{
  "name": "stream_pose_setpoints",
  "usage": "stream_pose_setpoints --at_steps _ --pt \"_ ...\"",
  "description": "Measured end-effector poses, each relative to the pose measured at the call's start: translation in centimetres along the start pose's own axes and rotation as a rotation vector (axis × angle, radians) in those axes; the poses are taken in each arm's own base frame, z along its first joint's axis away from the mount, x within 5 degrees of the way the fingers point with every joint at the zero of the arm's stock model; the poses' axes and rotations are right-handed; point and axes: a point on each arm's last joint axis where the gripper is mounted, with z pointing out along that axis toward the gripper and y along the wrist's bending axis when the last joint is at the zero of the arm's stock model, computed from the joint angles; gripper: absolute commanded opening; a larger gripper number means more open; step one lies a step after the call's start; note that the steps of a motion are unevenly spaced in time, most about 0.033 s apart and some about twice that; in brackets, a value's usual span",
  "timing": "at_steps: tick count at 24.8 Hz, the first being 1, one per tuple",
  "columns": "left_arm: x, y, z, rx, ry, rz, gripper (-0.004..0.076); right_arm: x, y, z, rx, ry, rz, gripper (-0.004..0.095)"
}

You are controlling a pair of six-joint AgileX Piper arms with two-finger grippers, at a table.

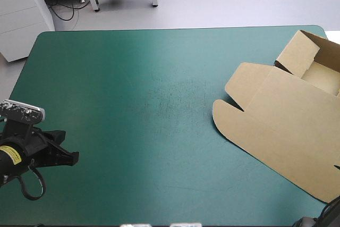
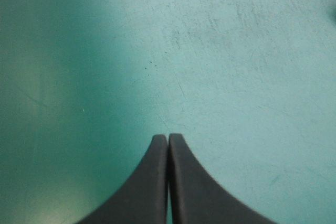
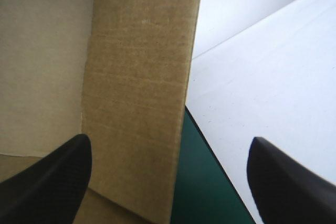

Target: Fold the box

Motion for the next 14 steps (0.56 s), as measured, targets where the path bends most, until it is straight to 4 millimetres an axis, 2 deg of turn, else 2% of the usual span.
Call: stream_pose_setpoints --at_steps 1,2,3,4,5,9,11,14 --pt "0.0 0.0 0.0 -0.005 0.0 0.002 -0.0032 0.1 -0.1 -2.5 0.0 -0.054 0.006 0.0643" --pt "0.0 0.1 0.0 -0.007 -0.001 0.003 -0.0032 0.2 -0.2 -4.1 -0.001 -0.088 0.01 0.0427" --pt "0.0 0.1 0.0 -0.015 -0.001 0.006 -0.0032 0.7 -0.1 -7.3 -0.015 -0.154 0.017 0.0291" --pt "0.0 0.2 0.0 -0.018 -0.002 0.007 -0.0032 1.1 0.0 -8.9 -0.031 -0.188 0.023 0.0027" --pt "0.0 0.2 0.0 -0.021 -0.002 0.008 -0.0032 1.7 0.5 -11.8 -0.081 -0.255 0.014 -0.0018" --pt "0.0 0.3 0.0 -0.03 -0.003 0.011 -0.0032 3.6 2.3 -17.2 -0.17 -0.381 -0.05 -0.0002" --pt "0.0 0.4 0.0 -0.039 -0.003 0.015 -0.0032 5.0 3.5 -19.4 -0.203 -0.422 -0.09 -0.0002" --pt "-0.1 0.5 0.0 -0.05 -0.005 0.019 -0.0032 7.2 5.8 -21.1 -0.263 -0.434 -0.157 -0.0003"
